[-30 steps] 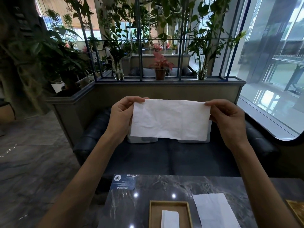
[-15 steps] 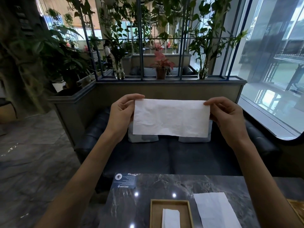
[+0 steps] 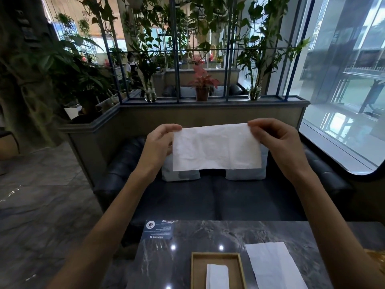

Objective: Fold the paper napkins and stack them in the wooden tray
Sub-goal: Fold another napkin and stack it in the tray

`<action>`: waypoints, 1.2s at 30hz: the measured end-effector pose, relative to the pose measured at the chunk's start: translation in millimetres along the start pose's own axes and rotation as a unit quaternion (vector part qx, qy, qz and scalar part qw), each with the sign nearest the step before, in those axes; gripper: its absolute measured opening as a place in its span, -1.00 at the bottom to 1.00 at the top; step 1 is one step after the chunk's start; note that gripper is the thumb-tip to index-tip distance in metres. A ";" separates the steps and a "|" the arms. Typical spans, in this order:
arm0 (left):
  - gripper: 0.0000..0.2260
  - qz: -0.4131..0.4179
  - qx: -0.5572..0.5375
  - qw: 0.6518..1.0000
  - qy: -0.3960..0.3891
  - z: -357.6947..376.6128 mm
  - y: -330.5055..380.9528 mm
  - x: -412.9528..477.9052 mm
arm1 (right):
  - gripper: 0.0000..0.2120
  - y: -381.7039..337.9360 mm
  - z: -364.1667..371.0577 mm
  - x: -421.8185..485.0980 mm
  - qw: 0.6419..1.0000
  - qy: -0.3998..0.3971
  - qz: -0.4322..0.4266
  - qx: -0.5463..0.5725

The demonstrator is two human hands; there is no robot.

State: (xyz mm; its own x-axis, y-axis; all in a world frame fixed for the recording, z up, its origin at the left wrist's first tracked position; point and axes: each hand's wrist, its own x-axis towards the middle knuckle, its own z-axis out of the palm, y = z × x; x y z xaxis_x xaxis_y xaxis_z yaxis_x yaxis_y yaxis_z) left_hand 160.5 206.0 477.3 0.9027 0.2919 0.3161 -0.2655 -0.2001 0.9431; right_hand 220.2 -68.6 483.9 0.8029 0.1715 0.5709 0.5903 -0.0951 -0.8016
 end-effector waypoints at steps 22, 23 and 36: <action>-0.79 0.031 -0.069 0.997 -0.003 55.2 10.3 -24.8 | -0.06 -1.2 16.2 -4.4 0.968 -0.072 0.217 0.106; -0.78 0.022 -0.065 0.998 0.000 53.7 8.6 -27.7 | -0.07 8.2 25.9 -15.5 0.946 -0.107 0.262 0.156; -0.71 0.025 -0.053 0.998 -0.008 19.9 6.8 -29.6 | -0.72 -6.4 62.3 -18.6 0.993 -0.029 0.056 0.101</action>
State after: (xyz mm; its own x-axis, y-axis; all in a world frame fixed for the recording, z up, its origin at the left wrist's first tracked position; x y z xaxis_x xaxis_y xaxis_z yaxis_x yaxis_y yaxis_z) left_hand 138.8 177.4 472.3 0.8927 0.2692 0.3614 -0.3430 -0.1144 0.9324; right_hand 196.3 -10.1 467.4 0.8527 0.2281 0.4700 0.4643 0.0815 -0.8819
